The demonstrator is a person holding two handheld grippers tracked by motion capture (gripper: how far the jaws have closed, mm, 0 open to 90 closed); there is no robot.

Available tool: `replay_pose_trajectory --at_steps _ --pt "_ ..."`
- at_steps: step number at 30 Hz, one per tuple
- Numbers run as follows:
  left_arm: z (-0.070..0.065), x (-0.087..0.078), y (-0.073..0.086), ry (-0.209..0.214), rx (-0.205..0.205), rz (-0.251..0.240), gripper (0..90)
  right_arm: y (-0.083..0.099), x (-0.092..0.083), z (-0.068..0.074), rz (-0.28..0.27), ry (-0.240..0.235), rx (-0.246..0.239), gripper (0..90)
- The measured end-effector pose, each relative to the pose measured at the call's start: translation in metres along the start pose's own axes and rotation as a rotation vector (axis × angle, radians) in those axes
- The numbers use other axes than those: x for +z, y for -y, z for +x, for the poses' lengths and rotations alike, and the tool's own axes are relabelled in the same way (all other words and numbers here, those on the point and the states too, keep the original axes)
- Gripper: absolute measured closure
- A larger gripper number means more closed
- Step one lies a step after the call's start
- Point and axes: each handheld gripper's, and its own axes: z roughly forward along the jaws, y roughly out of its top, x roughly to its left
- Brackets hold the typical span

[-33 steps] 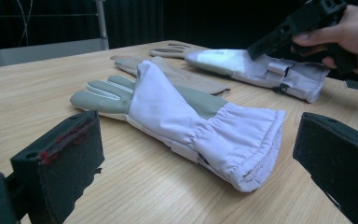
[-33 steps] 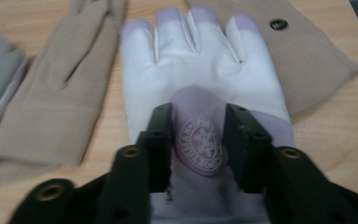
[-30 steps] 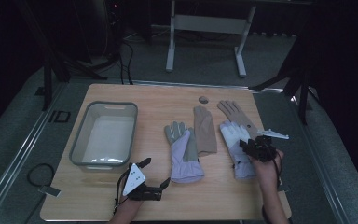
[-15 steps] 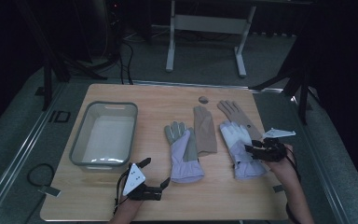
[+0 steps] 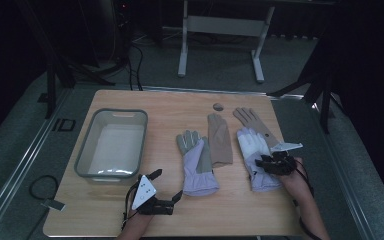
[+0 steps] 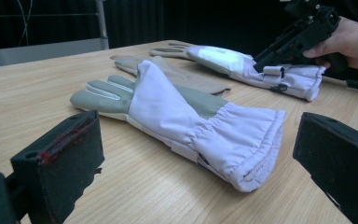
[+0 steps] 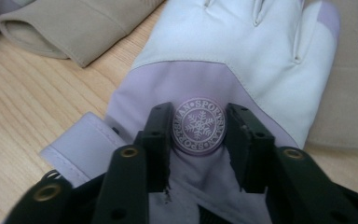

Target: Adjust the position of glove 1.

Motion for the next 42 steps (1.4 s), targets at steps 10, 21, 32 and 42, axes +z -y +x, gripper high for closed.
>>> replay_pose_trajectory --at_steps 10,21,32,42 --pt "0.0 0.0 0.0 -0.003 -0.001 -0.001 1.5 -0.008 -0.014 0.015 -0.01 0.04 0.111 80.3" --pt "0.0 0.0 0.0 -0.006 -0.002 -0.002 1.5 -0.035 -0.059 0.027 -0.11 0.065 0.189 80.8" --pt "0.0 -0.001 0.0 -0.012 -0.002 -0.007 1.5 -0.092 -0.079 0.081 -0.174 0.014 0.13 80.7" --pt "0.001 -0.003 0.0 -0.015 -0.013 -0.023 1.5 -0.122 -0.045 0.143 -0.138 -0.017 0.104 80.4"
